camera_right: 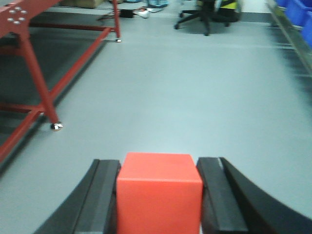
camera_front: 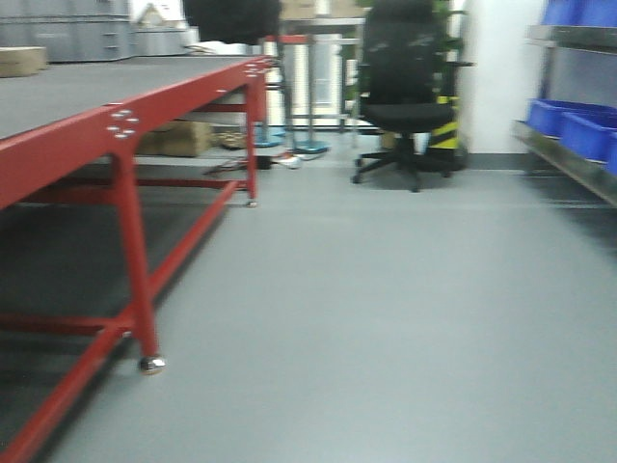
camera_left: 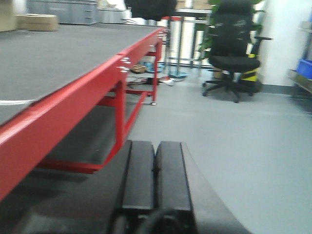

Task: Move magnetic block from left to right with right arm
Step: 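Turn the base away from the table while holding the cube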

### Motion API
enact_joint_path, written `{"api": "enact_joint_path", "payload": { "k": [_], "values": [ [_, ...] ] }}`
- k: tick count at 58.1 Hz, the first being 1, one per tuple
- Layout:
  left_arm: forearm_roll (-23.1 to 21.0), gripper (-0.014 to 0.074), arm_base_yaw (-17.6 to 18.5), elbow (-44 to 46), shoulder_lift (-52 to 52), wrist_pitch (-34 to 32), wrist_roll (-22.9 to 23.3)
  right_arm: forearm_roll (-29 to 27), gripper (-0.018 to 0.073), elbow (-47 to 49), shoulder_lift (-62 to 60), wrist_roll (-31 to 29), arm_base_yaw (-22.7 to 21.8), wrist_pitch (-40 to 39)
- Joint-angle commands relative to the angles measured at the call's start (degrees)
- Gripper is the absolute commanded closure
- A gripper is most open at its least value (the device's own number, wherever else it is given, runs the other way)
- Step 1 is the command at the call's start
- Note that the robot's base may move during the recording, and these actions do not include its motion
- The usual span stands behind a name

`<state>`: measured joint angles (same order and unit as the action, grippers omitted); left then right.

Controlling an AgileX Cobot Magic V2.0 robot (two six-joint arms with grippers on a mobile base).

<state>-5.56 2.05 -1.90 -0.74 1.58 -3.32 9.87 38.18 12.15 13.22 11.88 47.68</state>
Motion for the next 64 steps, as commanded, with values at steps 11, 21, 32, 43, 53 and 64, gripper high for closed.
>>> {"api": "enact_joint_path", "payload": {
  "k": [11, 21, 32, 43, 53, 64],
  "values": [
    [-0.27, 0.0722, -0.04, -0.47, -0.77, -4.86, 0.34, 0.78, 0.0366, 1.58, 0.79, -0.46, 0.24, -4.69],
    [-0.27, 0.0722, -0.04, -0.47, -0.77, -4.86, 0.34, 0.78, 0.0366, 1.58, 0.79, -0.46, 0.24, -4.69],
    [-0.27, 0.0722, -0.04, -0.47, -0.55, -4.86, 0.34, 0.78, 0.0366, 1.58, 0.78, -0.46, 0.24, -4.70],
    [-0.27, 0.0722, -0.04, -0.47, -0.55, -4.86, 0.34, 0.78, 0.0366, 1.58, 0.78, -0.46, 0.24, -4.70],
    [-0.27, 0.0722, -0.04, -0.47, -0.55, -4.86, 0.34, 0.78, 0.0366, 1.58, 0.78, -0.46, 0.24, -4.70],
    [-0.27, 0.0722, -0.04, -0.47, -0.55, -4.86, 0.34, 0.78, 0.0366, 1.58, 0.78, -0.46, 0.24, -4.70]
  ]
}}
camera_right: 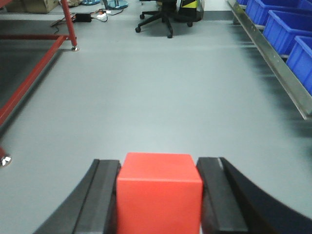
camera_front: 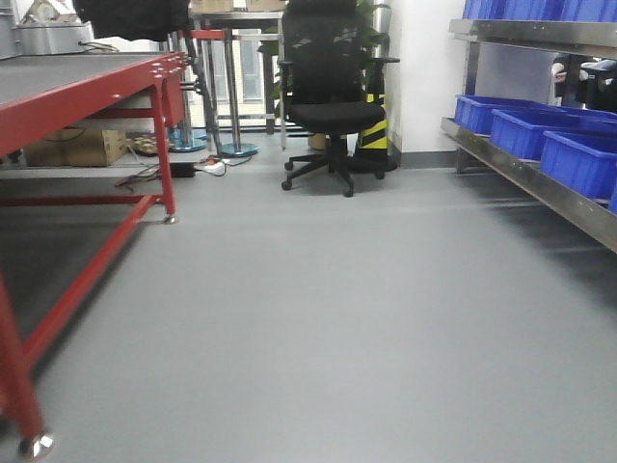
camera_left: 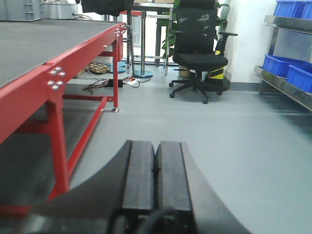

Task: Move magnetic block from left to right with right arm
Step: 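Turn the base away from the table while holding the cube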

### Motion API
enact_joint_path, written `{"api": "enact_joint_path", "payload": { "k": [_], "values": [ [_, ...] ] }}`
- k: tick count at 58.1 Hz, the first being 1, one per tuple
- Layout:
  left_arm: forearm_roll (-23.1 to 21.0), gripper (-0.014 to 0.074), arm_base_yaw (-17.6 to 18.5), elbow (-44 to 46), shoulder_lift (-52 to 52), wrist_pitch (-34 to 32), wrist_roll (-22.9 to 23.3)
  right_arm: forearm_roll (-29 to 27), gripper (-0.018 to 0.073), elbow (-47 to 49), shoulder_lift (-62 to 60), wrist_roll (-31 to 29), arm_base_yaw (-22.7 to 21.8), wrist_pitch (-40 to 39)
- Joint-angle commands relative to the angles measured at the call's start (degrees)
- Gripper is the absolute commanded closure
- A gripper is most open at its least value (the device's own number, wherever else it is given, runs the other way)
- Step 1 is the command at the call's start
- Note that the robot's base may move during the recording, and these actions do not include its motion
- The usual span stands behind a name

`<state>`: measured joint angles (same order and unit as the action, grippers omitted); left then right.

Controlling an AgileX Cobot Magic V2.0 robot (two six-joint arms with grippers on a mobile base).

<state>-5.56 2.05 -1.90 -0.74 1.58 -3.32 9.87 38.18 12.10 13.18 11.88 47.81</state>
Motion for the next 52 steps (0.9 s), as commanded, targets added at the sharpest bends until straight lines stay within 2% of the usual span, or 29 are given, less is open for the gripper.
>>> {"api": "enact_joint_path", "payload": {
  "k": [1, 52],
  "values": [
    [-0.27, 0.0722, -0.04, -0.47, -0.55, -4.86, 0.34, 0.78, 0.0366, 1.58, 0.83, -0.42, 0.24, -4.84],
    [-0.27, 0.0722, -0.04, -0.47, -0.55, -4.86, 0.34, 0.78, 0.0366, 1.58, 0.83, -0.42, 0.24, -4.84]
  ]
}}
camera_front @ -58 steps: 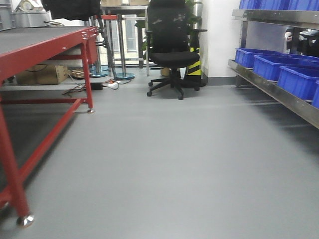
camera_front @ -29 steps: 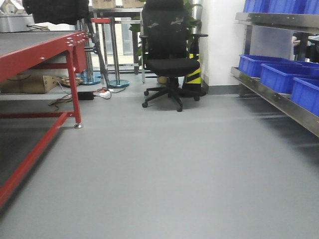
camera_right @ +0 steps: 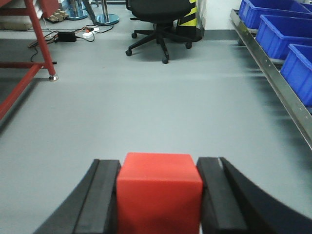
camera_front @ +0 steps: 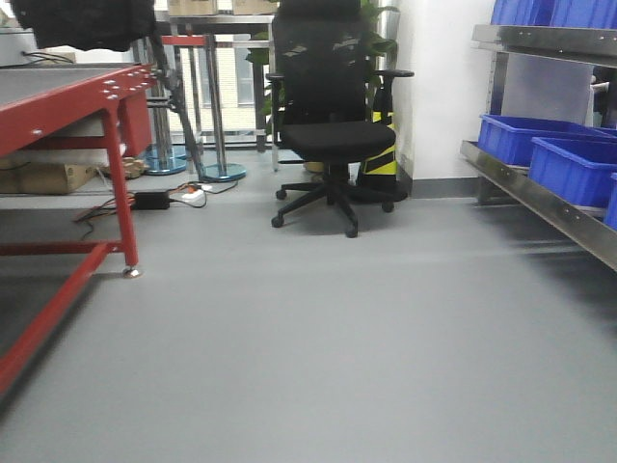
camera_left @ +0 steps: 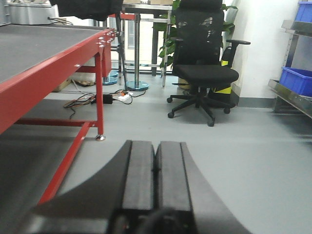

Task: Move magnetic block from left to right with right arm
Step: 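Turn the base away from the table while holding the cube, then drive the base around to the other grey table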

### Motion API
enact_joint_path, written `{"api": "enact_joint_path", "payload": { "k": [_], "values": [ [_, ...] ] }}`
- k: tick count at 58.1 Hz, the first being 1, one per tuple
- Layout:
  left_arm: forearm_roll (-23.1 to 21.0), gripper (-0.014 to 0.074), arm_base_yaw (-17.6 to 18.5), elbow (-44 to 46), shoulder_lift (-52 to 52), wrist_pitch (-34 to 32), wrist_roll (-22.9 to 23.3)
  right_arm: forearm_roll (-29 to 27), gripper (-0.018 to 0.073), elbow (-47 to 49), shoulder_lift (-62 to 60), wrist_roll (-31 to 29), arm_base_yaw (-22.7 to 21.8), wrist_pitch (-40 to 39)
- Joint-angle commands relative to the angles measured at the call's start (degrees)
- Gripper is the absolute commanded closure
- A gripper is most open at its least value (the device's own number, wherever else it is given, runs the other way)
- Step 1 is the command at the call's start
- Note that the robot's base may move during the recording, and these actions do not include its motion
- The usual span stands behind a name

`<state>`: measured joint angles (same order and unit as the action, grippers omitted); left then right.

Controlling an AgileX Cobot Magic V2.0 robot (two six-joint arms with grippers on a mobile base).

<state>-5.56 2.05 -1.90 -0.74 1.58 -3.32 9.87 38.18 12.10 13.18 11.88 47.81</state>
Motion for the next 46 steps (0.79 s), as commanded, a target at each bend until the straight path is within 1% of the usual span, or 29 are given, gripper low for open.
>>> {"api": "enact_joint_path", "payload": {
  "k": [1, 46],
  "values": [
    [-0.27, 0.0722, -0.04, -0.47, -0.55, -4.86, 0.34, 0.78, 0.0366, 1.58, 0.83, -0.42, 0.24, -4.84],
    [-0.27, 0.0722, -0.04, -0.47, -0.55, -4.86, 0.34, 0.78, 0.0366, 1.58, 0.83, -0.42, 0.24, -4.84]
  ]
}}
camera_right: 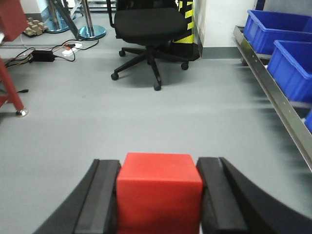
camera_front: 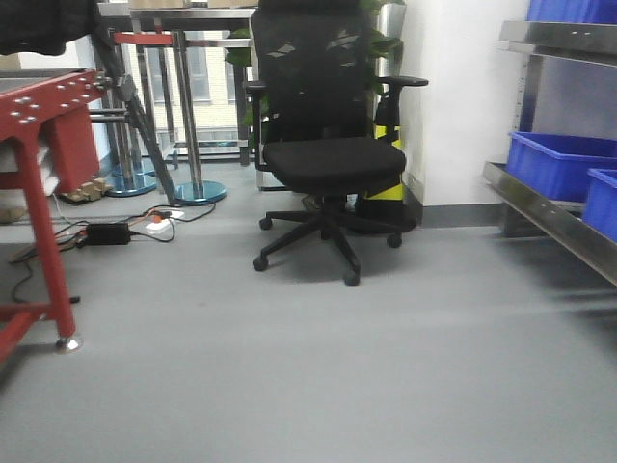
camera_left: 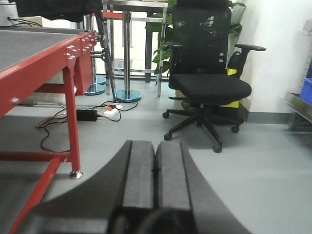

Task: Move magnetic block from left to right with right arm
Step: 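Drive the base around to the other grey table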

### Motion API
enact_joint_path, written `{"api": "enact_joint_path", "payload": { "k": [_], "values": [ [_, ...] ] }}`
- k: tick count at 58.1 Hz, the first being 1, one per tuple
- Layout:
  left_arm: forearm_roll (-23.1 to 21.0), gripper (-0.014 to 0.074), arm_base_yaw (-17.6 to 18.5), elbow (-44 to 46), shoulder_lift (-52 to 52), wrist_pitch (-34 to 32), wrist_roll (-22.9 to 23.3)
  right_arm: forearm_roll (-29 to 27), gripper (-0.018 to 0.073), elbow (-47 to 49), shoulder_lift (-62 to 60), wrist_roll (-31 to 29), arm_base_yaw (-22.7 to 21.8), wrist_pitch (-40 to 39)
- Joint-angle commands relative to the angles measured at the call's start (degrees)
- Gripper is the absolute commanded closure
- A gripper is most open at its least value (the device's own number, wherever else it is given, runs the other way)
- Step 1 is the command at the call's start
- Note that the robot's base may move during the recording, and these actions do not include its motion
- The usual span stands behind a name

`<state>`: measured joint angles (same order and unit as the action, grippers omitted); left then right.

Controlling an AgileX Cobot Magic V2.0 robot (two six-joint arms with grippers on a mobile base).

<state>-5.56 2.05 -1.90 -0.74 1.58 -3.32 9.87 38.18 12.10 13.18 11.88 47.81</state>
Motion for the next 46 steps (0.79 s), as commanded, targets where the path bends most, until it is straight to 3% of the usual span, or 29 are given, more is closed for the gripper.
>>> {"api": "enact_joint_path", "payload": {
  "k": [1, 46],
  "values": [
    [-0.27, 0.0722, -0.04, -0.47, -0.55, -4.86, 0.34, 0.78, 0.0366, 1.58, 0.83, -0.42, 0.24, -4.84],
    [-0.27, 0.0722, -0.04, -0.47, -0.55, -4.86, 0.34, 0.78, 0.0366, 1.58, 0.83, -0.42, 0.24, -4.80]
  ]
}}
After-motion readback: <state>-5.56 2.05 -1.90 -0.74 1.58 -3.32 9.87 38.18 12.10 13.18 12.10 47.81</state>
